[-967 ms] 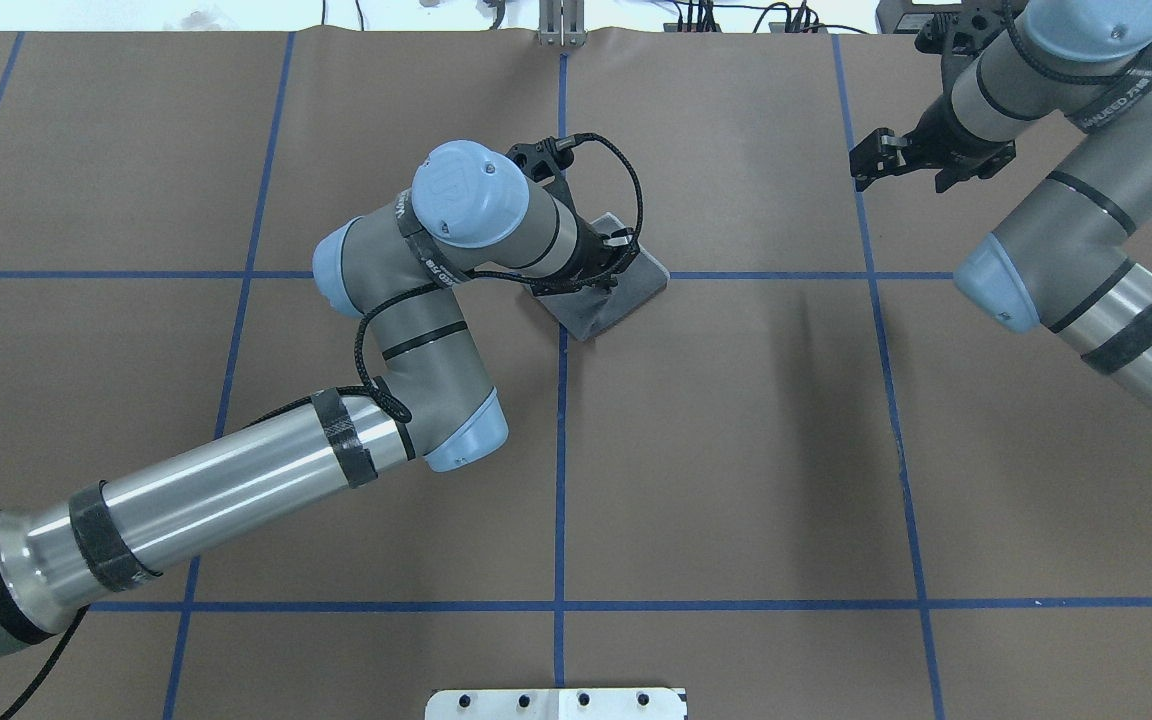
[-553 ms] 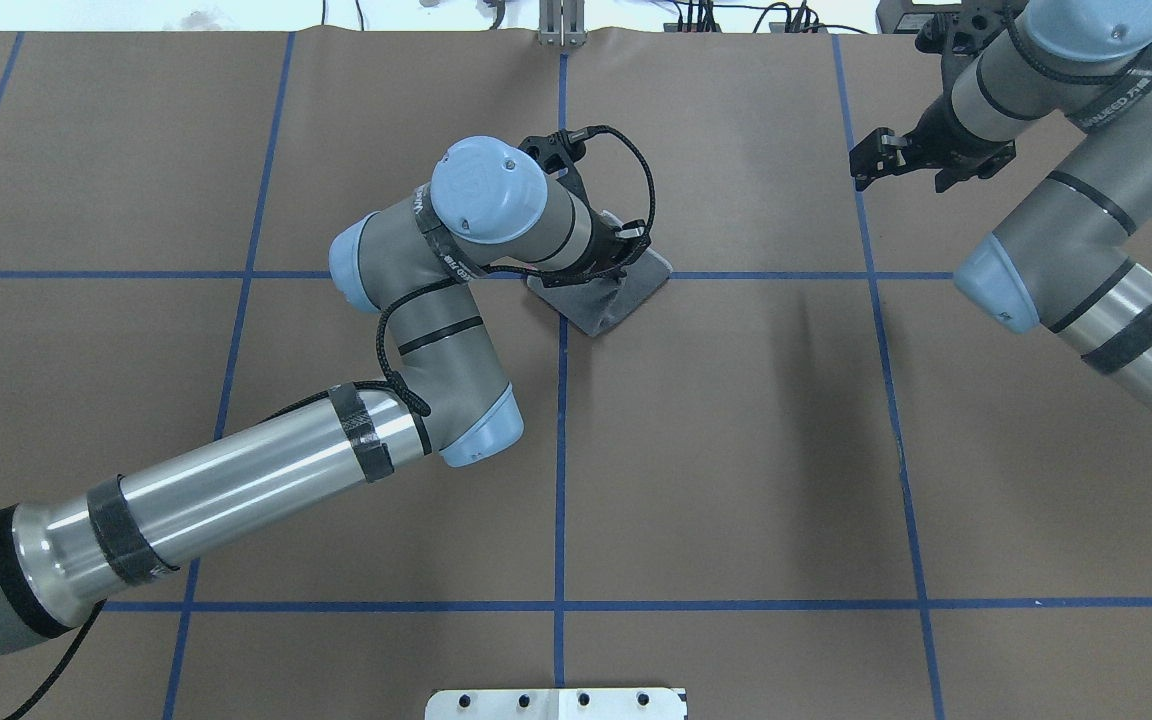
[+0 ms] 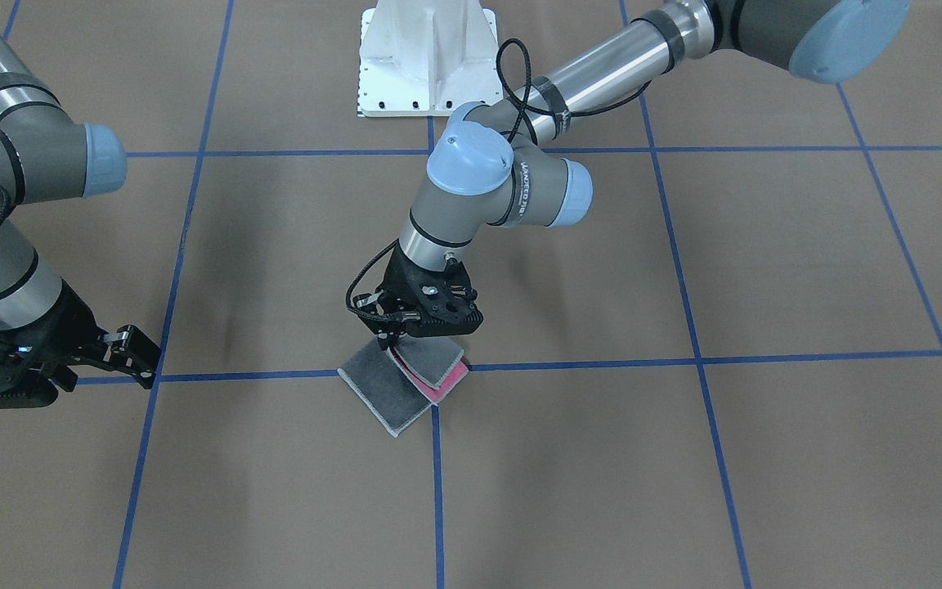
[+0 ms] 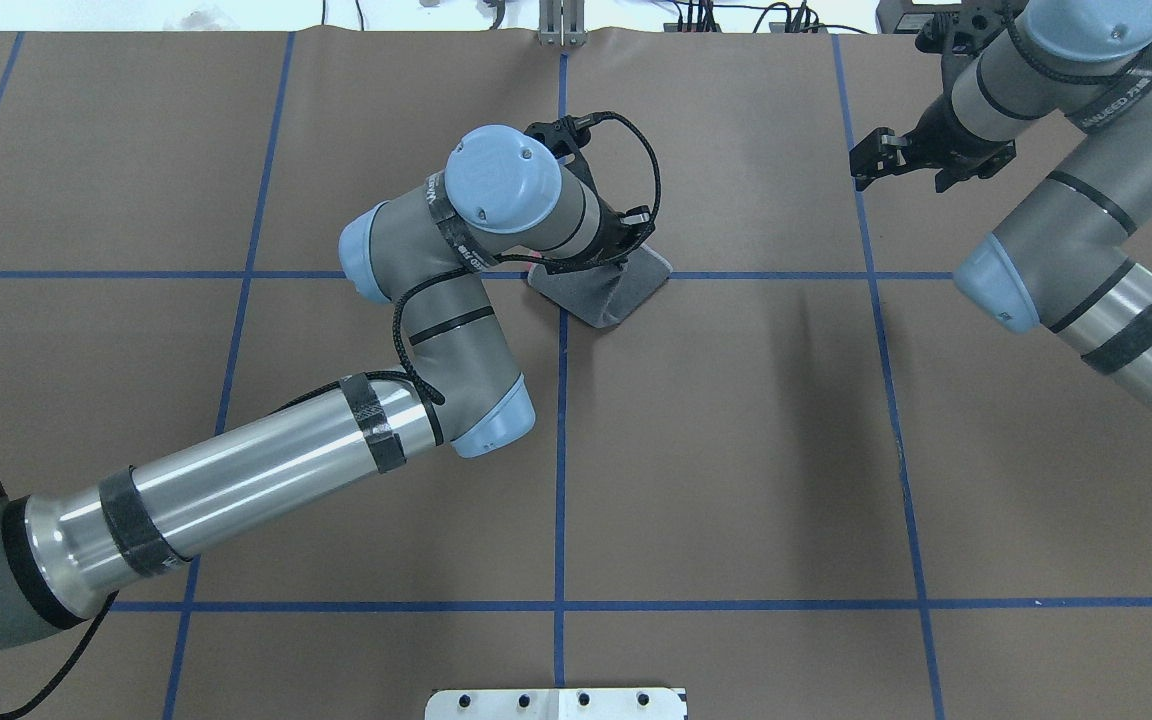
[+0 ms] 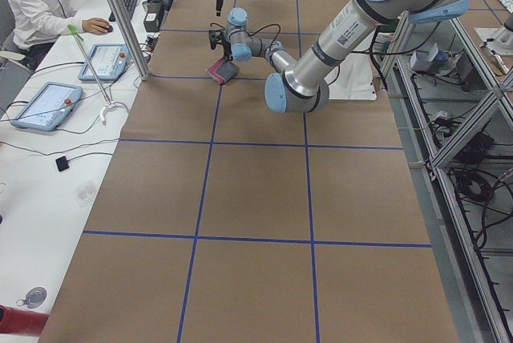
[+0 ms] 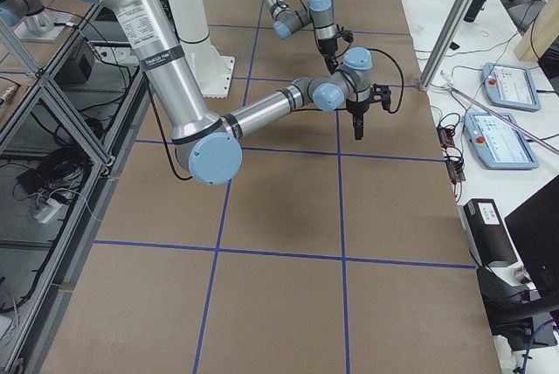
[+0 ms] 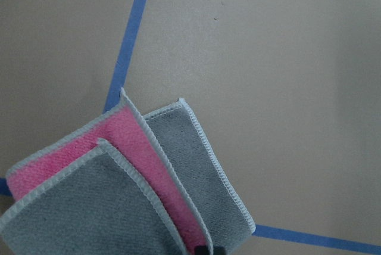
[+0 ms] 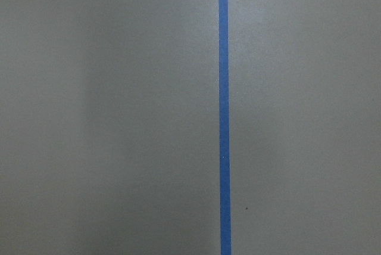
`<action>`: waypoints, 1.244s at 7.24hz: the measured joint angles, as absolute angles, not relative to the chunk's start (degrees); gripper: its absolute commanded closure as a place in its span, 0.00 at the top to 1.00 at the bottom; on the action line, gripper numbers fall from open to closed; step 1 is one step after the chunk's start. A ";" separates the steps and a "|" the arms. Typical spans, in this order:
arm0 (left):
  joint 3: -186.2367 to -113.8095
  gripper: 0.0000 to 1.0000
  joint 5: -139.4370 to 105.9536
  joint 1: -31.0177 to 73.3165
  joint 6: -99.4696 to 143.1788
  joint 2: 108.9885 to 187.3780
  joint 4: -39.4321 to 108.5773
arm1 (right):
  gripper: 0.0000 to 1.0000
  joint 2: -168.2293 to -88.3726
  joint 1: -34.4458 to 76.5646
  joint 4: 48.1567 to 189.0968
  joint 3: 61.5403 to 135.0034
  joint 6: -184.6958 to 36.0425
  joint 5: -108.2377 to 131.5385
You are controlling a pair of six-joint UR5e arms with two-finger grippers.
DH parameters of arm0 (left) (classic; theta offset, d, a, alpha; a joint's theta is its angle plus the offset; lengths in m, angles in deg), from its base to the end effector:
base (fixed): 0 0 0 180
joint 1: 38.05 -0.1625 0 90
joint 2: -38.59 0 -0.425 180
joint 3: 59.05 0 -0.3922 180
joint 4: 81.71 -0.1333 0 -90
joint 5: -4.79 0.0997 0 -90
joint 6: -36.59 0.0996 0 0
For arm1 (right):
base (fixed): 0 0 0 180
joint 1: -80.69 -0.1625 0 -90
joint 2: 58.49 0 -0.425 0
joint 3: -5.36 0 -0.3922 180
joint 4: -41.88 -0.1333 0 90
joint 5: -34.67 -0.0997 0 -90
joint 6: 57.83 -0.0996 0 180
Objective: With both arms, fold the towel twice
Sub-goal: 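Lower the held end onto the strip's other end with the left gripper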
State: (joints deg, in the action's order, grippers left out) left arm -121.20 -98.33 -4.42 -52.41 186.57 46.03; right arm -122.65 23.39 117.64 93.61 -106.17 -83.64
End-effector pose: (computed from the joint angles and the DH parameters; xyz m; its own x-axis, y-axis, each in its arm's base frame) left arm 0.6273 -0.5502 0.1352 0.3200 -0.1924 -0.9277 0.3588 0.9308 -0.0693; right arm -0.2927 -0.6153 0.3919 0.7035 0.0125 0.7106 -0.1531 0.9790 0.1343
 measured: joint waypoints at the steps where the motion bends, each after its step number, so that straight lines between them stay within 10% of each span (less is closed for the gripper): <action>1: -119.94 0.00 -98.31 -4.41 -52.40 187.69 45.78 | 1.00 -122.65 23.39 117.64 93.61 -106.17 -83.63; 9: -112.44 0.00 -96.42 -5.10 -50.87 193.17 45.76 | 1.00 -122.65 23.39 117.64 93.68 -106.30 -83.54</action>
State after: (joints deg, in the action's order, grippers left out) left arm -112.44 -96.42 -5.10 -50.87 193.17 45.76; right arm -122.65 23.39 117.64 93.68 -106.30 -83.54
